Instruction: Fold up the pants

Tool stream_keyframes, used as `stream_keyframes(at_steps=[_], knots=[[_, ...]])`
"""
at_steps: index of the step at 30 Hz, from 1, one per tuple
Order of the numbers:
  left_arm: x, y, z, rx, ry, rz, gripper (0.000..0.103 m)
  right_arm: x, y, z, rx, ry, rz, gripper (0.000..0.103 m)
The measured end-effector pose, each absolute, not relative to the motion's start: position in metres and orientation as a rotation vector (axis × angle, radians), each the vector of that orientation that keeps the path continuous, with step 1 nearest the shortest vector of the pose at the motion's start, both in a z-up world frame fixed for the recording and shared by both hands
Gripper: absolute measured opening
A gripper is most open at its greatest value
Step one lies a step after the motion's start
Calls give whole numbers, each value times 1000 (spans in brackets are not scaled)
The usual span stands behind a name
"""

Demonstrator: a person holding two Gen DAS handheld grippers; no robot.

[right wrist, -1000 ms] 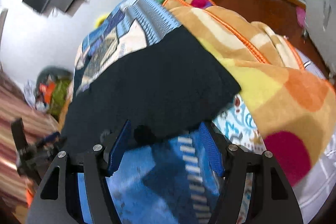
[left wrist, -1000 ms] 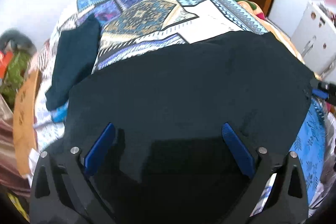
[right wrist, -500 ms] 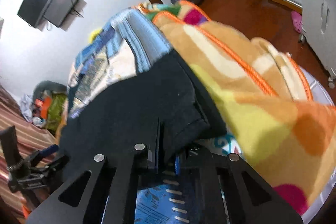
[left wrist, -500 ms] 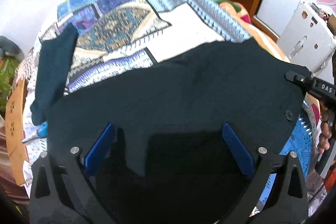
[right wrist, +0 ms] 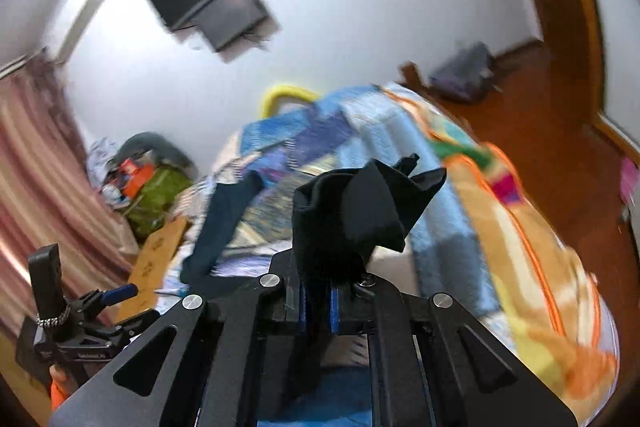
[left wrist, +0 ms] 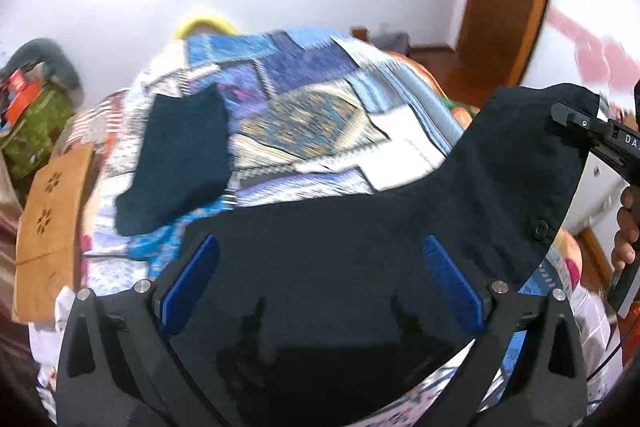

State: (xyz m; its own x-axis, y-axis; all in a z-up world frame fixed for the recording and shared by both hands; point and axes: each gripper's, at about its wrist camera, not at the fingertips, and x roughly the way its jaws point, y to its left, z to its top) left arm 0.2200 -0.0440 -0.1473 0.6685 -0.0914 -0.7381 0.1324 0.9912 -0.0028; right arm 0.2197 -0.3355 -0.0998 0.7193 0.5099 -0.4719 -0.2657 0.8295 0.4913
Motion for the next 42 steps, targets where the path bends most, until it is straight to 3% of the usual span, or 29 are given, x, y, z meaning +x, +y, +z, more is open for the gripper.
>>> stream_keyframes(at_steps=[9, 20, 24, 26, 28, 29, 35, 38, 42], knots=[[169, 59, -140, 11, 779, 88, 103, 241, -227, -86, 328, 691, 696, 7], [159, 114, -164, -103, 879, 153, 103, 192, -124, -185, 95, 989, 867, 11], [164, 103, -164, -82, 873, 139, 103, 196, -131, -191, 101, 1043, 853, 12], [170, 94, -162, -63, 866, 129, 103, 199, -136, -186, 100, 1040, 855, 25], [178, 81, -159, -38, 858, 119, 103, 196, -143, -173, 106, 1010, 855, 46], [181, 79, -158, -32, 854, 115, 103, 193, -146, -166, 110, 989, 857, 50], [209, 43, -156, 0, 855, 37, 103, 203, -186, -137, 69, 851, 766, 53], [226, 24, -158, 17, 868, -22, 103, 222, -204, -136, 37, 830, 674, 62], [252, 3, -170, 23, 924, -83, 103, 248, -213, -148, -16, 850, 598, 63]])
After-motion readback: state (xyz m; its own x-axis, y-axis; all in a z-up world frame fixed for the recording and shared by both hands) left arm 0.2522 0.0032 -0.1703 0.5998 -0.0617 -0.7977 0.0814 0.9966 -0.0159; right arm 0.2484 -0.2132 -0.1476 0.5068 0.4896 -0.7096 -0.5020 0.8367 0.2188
